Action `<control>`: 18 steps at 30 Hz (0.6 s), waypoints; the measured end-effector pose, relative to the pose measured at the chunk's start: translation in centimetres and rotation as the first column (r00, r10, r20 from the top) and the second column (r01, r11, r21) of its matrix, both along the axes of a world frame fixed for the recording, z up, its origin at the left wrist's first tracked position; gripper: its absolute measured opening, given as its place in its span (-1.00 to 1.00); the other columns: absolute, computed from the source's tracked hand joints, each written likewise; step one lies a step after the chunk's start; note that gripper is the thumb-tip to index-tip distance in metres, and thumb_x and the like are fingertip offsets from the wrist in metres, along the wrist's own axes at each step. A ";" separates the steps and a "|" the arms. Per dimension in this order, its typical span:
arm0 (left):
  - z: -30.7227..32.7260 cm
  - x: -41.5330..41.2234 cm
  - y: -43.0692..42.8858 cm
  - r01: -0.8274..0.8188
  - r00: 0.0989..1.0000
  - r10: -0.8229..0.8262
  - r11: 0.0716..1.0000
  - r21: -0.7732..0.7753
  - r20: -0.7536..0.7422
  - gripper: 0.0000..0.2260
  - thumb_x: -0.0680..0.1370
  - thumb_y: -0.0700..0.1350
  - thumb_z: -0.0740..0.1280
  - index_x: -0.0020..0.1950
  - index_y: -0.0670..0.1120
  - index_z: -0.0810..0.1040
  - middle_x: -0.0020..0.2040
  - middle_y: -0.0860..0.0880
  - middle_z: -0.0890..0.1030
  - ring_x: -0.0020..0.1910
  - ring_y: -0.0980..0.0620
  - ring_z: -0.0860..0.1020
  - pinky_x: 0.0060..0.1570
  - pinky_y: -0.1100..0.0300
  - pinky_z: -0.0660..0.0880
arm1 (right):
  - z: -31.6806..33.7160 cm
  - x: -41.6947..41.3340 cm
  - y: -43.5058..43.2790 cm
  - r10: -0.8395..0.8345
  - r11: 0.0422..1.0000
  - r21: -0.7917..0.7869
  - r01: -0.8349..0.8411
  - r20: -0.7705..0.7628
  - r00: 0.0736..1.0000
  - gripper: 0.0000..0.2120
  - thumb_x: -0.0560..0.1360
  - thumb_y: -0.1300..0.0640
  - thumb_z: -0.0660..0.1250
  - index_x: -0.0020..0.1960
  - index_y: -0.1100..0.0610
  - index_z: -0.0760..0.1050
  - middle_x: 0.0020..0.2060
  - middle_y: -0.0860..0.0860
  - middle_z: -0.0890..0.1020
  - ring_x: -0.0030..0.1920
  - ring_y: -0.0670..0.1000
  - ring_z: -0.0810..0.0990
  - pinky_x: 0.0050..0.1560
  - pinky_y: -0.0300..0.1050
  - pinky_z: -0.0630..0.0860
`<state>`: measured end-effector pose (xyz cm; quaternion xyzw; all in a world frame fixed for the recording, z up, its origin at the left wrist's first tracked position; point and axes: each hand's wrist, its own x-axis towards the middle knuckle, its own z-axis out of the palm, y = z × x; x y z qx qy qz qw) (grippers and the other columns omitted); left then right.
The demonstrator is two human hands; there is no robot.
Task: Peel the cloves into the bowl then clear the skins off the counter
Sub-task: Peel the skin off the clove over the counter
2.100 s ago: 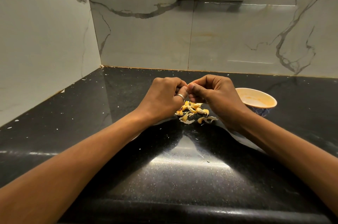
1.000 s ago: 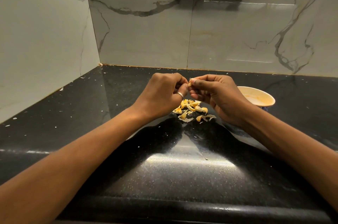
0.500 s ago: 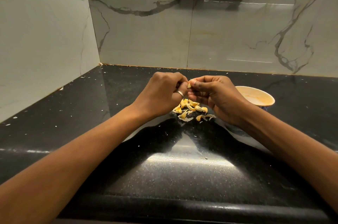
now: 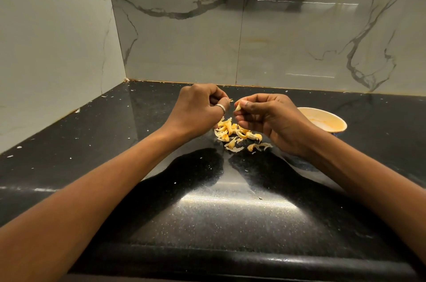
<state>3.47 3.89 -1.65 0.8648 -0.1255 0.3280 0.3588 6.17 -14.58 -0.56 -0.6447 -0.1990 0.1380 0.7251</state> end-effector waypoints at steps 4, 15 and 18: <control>0.0 0.0 0.1 -0.010 0.999 0.009 1.000 0.024 0.041 -0.89 0.53 -0.21 0.44 0.03 -0.13 0.68 -0.20 0.05 0.66 -0.25 0.21 0.63 -0.21 0.32 0.62 | 0.0 0.2 0.0 -0.022 1.000 0.019 0.022 -0.006 1.000 -0.89 0.58 0.32 0.31 0.03 0.33 0.59 -0.19 0.17 0.67 -0.23 0.01 0.67 -0.16 -0.18 0.66; -0.1 0.1 0.1 -0.059 0.995 0.049 0.992 0.114 0.089 -0.84 0.48 0.00 0.52 -0.23 -0.02 0.64 -0.35 0.12 0.60 -0.39 0.21 0.54 -0.35 0.35 0.47 | 0.0 0.3 0.1 -0.044 0.999 0.016 0.044 0.008 0.999 -0.89 0.56 0.30 0.34 0.02 0.34 0.59 -0.16 0.20 0.68 -0.21 0.03 0.67 -0.19 -0.22 0.65; -0.1 0.2 0.1 -0.049 0.996 0.042 0.994 0.093 0.074 -0.91 0.49 -0.04 0.50 -0.16 -0.03 0.67 -0.33 0.17 0.59 -0.38 0.26 0.55 -0.34 0.39 0.46 | 0.1 0.4 -0.1 -0.060 0.998 0.027 0.060 0.008 0.998 -0.88 0.56 0.29 0.34 0.04 0.33 0.59 -0.17 0.17 0.69 -0.21 0.02 0.67 -0.18 -0.21 0.65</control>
